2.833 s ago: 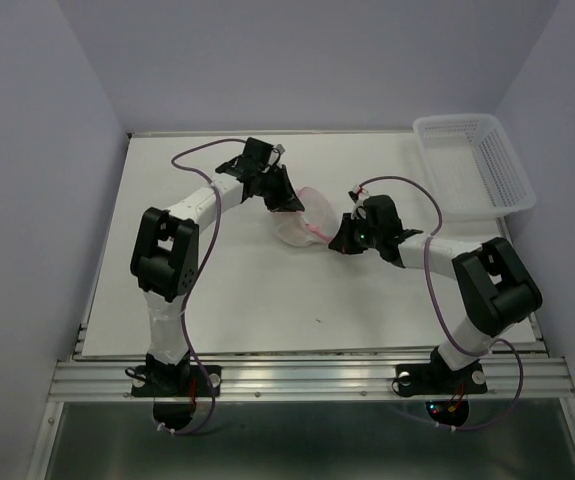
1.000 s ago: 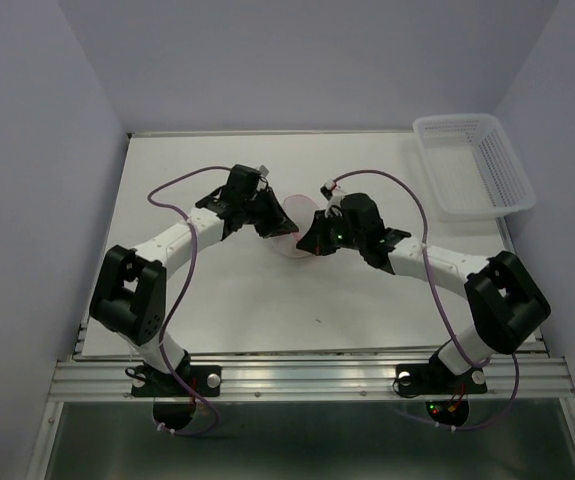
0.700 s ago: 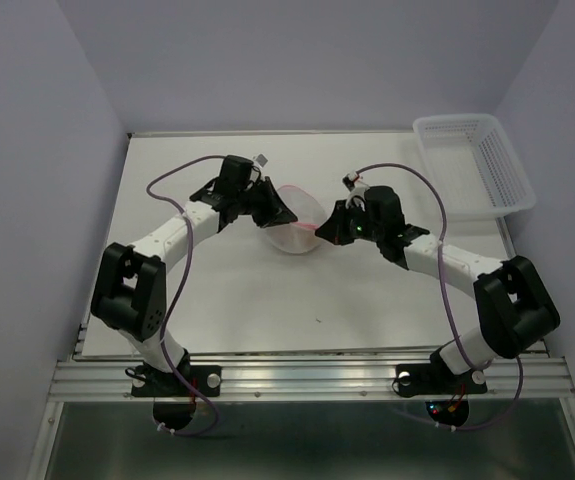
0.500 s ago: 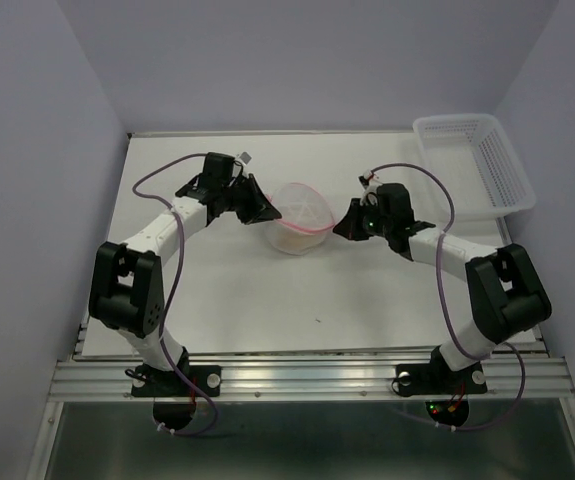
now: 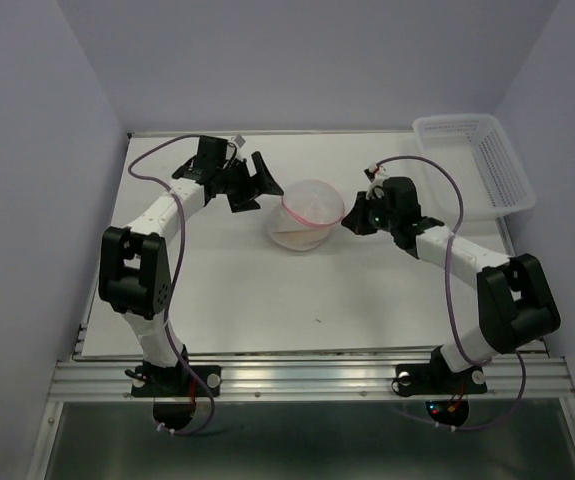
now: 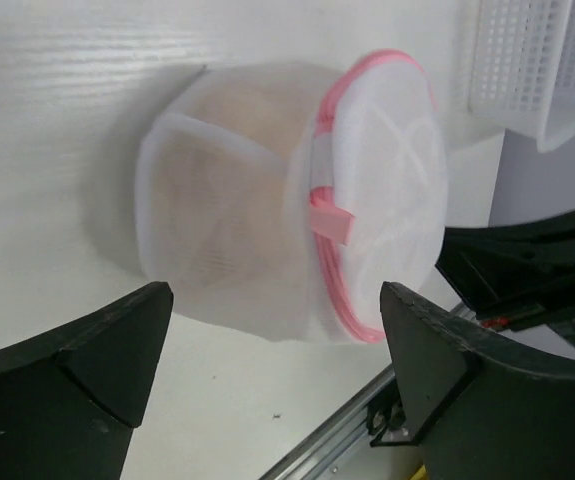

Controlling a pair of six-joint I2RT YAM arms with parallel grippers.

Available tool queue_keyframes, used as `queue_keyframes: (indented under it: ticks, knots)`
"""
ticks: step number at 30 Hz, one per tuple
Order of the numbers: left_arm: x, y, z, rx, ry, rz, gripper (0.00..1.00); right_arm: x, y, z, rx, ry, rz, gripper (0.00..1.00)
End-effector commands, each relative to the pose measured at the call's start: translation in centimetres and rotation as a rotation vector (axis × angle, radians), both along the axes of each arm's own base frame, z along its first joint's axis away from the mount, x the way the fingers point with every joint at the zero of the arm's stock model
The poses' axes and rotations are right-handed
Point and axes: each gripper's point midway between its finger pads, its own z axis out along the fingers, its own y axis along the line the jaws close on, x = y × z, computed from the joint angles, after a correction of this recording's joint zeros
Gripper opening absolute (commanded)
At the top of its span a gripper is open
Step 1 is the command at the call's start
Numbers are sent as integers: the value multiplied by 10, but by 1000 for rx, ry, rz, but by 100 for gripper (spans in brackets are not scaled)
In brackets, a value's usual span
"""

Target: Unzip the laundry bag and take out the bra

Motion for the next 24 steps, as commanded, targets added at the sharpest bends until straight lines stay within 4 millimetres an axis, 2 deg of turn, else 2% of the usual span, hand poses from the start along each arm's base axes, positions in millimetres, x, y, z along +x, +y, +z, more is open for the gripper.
queue_keyframes:
  ticks: [1, 3, 4, 5, 7, 8, 9, 10, 11, 12, 14, 15, 17, 20, 24]
  knots:
    - [22, 8, 32, -6, -99, 22, 99, -19, 5, 17, -8, -22, -13, 1]
    - [15, 11, 37, 0, -114, 29, 99, -34, 17, 15, 16, 7, -14, 1]
    - [9, 14, 46, -1, -133, 44, 99, -48, 32, 13, 10, 12, 10, 1]
    - [-1, 16, 35, 5, -104, 50, 99, -53, 37, 13, 13, 15, 3, 1]
    - [-16, 19, 32, 5, -96, 64, 99, -64, 49, 15, 51, 45, -13, 1]
    - [-24, 24, 40, 6, -116, 93, 99, -72, 56, 16, 74, 53, -9, 1]
    - [-38, 23, 25, 13, -75, 102, 99, -77, 62, 17, 105, 76, -12, 1]
    - [-46, 26, 21, 16, -63, 118, 99, -81, 66, 16, 114, 85, -20, 1]
    - [-54, 29, 28, 12, -81, 143, 99, -81, 67, 17, 116, 77, -44, 1]
    - [-67, 29, 13, 10, -41, 155, 99, -89, 76, 19, 127, 83, -29, 1]
    - [-84, 29, 18, -20, -48, 168, 99, -94, 83, 22, 147, 77, -29, 1]
    - [-94, 29, 6, -30, -13, 181, 99, -99, 90, 26, 182, 77, -14, 1]
    - [-107, 26, 0, -55, -11, 191, 99, -102, 97, 31, 224, 72, 23, 1]
    - [-114, 12, -5, -114, 16, 196, 99, -105, 106, 28, 211, 72, 55, 1]
    - [-107, -16, -3, -142, 24, 153, 99, -105, 107, 24, 198, 72, 63, 1]
